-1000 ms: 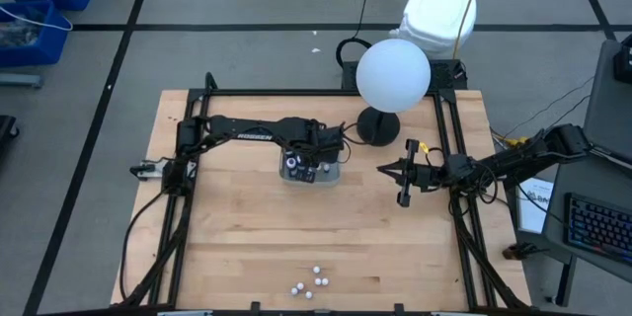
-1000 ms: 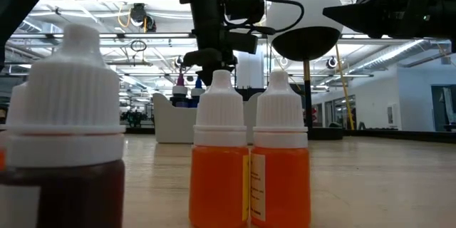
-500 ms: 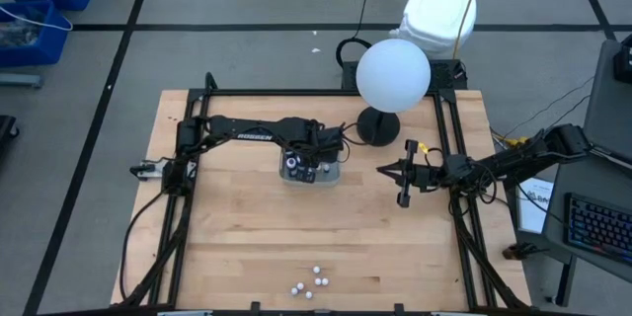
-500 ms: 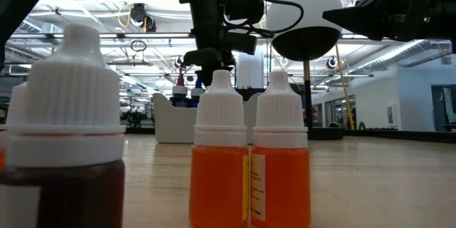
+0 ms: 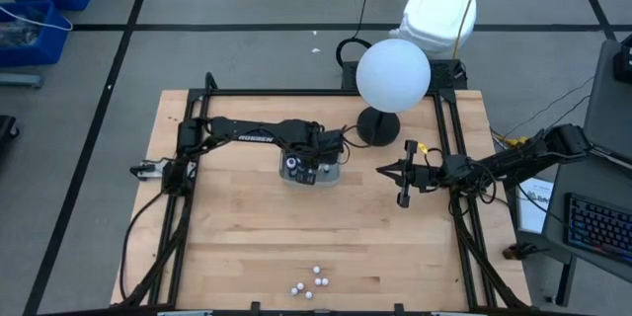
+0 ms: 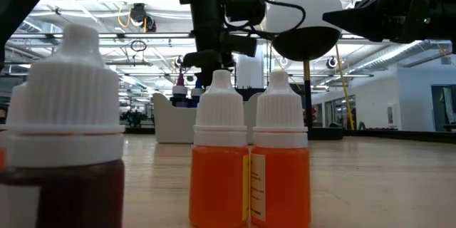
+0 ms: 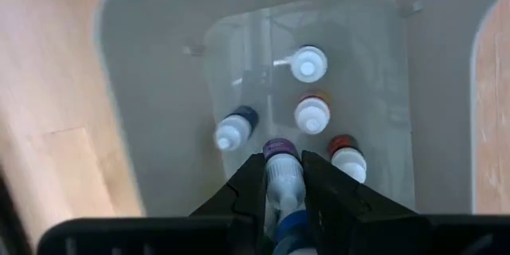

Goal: Pick & Place food coloring
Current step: Put the small purple food coloring bottle into the gray bin

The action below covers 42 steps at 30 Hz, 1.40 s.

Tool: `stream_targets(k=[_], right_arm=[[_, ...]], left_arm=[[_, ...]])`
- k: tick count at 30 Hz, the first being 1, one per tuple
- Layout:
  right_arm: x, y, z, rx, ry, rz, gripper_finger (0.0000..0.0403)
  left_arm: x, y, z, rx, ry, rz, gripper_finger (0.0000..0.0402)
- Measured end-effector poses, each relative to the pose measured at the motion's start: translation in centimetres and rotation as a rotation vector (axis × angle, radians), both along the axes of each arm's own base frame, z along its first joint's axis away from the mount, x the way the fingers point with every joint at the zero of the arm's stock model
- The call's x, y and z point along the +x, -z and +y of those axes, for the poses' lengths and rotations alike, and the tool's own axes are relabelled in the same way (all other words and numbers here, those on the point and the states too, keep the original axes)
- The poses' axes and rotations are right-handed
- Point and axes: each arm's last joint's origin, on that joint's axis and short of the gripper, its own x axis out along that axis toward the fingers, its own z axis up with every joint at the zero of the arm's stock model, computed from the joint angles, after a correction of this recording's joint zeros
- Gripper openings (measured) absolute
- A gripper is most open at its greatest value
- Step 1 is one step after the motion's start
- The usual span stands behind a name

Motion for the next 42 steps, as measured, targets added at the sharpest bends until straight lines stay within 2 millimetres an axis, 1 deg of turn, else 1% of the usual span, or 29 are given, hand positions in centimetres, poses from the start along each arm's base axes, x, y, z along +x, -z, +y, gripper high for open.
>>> stream_targets(k=[5, 8, 14, 22, 28, 42], right_arm=[[0.0, 0.0, 0.0, 0.000, 0.000, 0.000, 0.0000], [0.0, 0.0, 0.0, -0.001, 0.001, 0.004, 0.0000], [0.0, 0.0, 0.0, 0.000, 0.000, 0.001, 0.0000], [0.0, 0.0, 0.0, 0.000, 0.000, 0.000, 0.0000], [0.0, 0.0, 0.0, 0.000, 0.000, 0.003, 0.0000], [0.0, 0.0, 0.0, 0.007, -0.001, 0.001, 0.0000]], left_arm=[[0.1, 1.2, -0.5, 0.023, 0.024, 0.055, 0.0075], [0.2, 1.0, -0.5, 0.051, 0.026, 0.042, 0.0073], [0.3, 1.1, -0.2, 0.045, 0.018, 0.038, 0.0075], [0.5, 2.2, -0.1, 0.024, 0.012, 0.065, 0.0072], [0.5, 2.2, 0.0, 0.027, 0.006, 0.062, 0.0084], [0.3, 2.2, -0.1, 0.003, 0.007, 0.078, 0.0087]])
